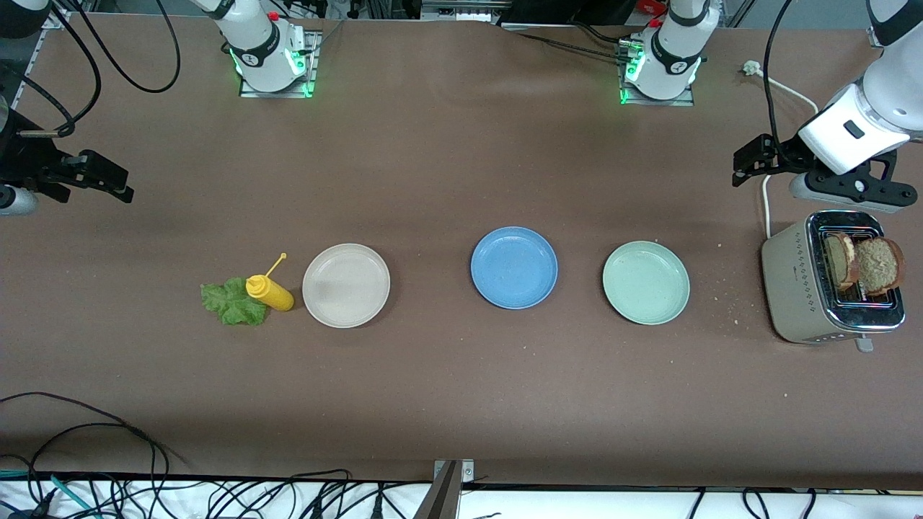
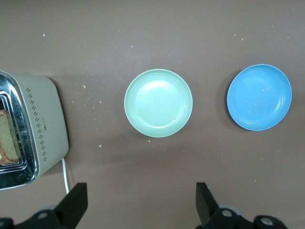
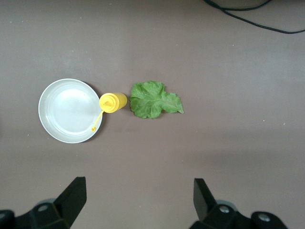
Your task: Make sandwich in blue plate with both arms
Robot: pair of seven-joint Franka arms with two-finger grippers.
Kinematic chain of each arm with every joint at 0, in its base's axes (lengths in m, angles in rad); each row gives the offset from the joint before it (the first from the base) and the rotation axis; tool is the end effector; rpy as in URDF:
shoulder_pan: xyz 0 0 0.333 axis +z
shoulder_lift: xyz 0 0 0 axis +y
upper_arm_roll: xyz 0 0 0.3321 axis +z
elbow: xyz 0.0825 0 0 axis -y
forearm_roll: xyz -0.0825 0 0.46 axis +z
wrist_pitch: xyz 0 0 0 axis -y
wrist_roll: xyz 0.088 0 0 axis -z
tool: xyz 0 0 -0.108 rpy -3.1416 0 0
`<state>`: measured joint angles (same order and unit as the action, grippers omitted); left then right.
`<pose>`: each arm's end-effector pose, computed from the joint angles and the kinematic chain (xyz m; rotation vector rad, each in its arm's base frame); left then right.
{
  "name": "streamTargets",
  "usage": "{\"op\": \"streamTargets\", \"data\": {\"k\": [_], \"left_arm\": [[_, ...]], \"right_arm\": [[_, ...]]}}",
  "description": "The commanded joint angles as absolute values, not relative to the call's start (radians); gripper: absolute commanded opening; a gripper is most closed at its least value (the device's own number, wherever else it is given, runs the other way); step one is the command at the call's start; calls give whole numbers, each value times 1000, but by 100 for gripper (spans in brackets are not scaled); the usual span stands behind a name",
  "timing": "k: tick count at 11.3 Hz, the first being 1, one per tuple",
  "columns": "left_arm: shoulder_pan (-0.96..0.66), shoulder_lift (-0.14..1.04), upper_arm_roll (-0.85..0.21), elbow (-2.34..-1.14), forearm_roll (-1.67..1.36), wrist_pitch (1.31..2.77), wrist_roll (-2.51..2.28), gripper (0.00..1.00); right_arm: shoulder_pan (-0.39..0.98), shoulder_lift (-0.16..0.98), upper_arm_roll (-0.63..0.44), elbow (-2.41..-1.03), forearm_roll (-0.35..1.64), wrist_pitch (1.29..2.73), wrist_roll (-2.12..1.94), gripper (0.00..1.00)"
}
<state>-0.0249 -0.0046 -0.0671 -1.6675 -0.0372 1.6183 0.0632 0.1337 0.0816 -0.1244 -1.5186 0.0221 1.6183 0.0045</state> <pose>0.6267 -0.0618 0.5936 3.0956 -0.2366 -0.0701 0.6612 0.0116 0.6202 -3.1294 -0.0070 -0.0292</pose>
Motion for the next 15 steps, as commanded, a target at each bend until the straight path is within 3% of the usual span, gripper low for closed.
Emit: {"op": "streamTargets", "data": {"k": [1, 15], "left_arm": [[-5, -21, -63, -1669, -63, 1606, 84, 100], [17, -12, -63, -1677, -61, 1588, 81, 100]], "right_arm": [[136, 60, -121, -1505, 34, 1600, 11, 100], [130, 75, -126, -1488, 35, 1601, 2, 100]]}}
